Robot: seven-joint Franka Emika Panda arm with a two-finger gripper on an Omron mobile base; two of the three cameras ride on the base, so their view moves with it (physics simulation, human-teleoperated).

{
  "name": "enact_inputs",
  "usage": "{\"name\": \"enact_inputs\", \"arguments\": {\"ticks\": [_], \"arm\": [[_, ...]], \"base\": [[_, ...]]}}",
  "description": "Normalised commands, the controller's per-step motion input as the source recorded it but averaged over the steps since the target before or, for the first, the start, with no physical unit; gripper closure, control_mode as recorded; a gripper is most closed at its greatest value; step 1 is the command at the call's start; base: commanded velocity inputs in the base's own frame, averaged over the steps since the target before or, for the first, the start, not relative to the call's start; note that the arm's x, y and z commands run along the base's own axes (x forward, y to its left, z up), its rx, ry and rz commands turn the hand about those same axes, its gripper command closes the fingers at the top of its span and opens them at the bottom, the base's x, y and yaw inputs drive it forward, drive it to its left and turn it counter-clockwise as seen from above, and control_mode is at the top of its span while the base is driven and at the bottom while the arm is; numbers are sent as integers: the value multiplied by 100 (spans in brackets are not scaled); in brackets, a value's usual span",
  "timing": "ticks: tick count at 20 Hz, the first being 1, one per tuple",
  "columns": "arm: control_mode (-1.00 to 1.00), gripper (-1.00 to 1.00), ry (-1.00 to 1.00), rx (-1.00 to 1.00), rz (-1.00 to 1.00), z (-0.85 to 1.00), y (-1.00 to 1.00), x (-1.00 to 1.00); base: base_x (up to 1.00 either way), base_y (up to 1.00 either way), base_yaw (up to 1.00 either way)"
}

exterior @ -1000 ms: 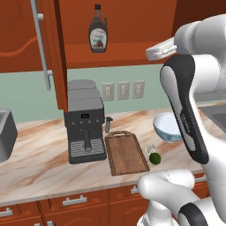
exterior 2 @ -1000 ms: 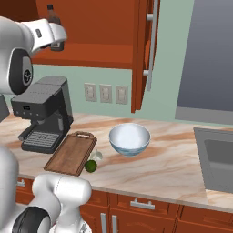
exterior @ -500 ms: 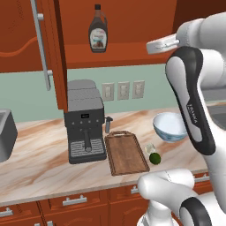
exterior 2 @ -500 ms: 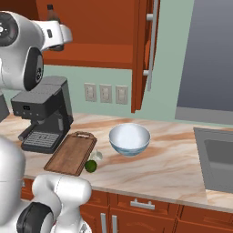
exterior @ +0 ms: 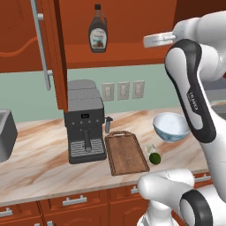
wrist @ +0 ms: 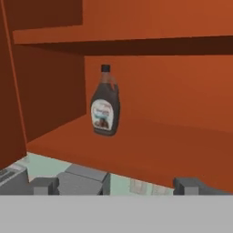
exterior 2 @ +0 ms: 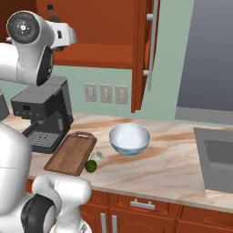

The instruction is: Open the cabinet. Place the bowl and condiment on the counter. Then place the lime and garlic on the cutting board.

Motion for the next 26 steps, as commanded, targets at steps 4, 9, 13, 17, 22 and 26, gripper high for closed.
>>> {"name": "enact_inputs", "arguments": {"ticks": [4, 9, 13, 17, 22, 26], "arm": [[-100, -100, 5, 10, 5, 0, 7, 30], [-100, -100, 6, 9, 5, 0, 9, 32], [-100, -100, 7, 7, 6, 0, 13, 35], [-100, -100, 7, 6, 5, 0, 14, 42], [-100, -100, 5, 4, 5, 0, 15, 45], [-100, -100, 1, 1, 3, 0, 17, 45]], "base": [[0, 0, 0], [0, 0, 0], [0, 0, 0], [0, 0, 0], [0, 0, 0], [0, 0, 0]]}}
